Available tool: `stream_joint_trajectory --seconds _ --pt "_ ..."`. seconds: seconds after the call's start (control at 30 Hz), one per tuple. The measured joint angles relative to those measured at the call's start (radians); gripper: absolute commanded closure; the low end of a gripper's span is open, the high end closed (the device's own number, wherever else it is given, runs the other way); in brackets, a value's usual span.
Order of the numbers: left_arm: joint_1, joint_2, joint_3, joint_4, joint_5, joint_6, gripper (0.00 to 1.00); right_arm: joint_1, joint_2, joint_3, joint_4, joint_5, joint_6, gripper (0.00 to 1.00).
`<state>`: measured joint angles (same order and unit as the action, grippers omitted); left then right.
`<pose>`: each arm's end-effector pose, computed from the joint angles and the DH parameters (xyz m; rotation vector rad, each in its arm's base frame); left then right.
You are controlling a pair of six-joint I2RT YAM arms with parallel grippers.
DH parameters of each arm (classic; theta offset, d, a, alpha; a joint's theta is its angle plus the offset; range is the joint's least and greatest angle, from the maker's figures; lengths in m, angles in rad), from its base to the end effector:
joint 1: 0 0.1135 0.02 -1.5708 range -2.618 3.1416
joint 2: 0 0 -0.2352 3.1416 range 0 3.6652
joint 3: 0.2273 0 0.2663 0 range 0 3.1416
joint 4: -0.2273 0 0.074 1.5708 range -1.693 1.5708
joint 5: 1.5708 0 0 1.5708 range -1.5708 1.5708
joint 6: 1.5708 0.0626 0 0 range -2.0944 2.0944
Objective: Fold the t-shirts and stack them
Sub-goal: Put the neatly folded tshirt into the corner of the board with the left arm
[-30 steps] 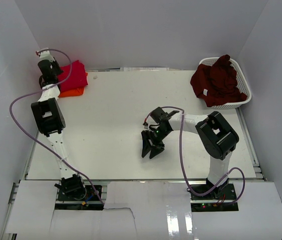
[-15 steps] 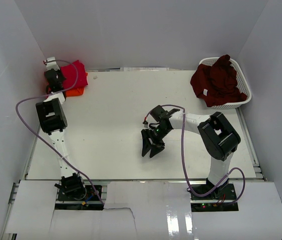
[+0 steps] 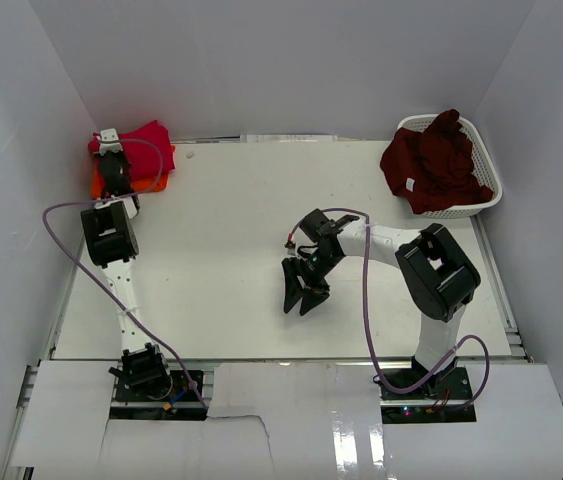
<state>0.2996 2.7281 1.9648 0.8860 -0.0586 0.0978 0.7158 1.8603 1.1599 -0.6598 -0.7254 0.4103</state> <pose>0.5720 0.1805 0.0887 -0.1949 1.4456 0.3673 0.2364 0.2607 0.0994 0.5255 -2.6915 -1.0339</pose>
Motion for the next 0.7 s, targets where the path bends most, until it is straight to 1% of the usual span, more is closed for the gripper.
stream_joint_trajectory --seconds 0.17,0.53,0.7 --pt "0.01 0.0 -0.005 0.056 -0.005 0.002 1.0 0.0 0.002 0.003 -0.005 0.0 -0.003 0.39" --pt "0.031 0.003 -0.006 0.082 0.008 0.017 1.0 0.0 0.006 0.011 -0.007 -0.003 -0.002 0.39" --pt "0.033 0.052 0.014 0.1 0.019 0.017 1.0 0.0 0.006 0.011 -0.008 -0.004 -0.002 0.39"
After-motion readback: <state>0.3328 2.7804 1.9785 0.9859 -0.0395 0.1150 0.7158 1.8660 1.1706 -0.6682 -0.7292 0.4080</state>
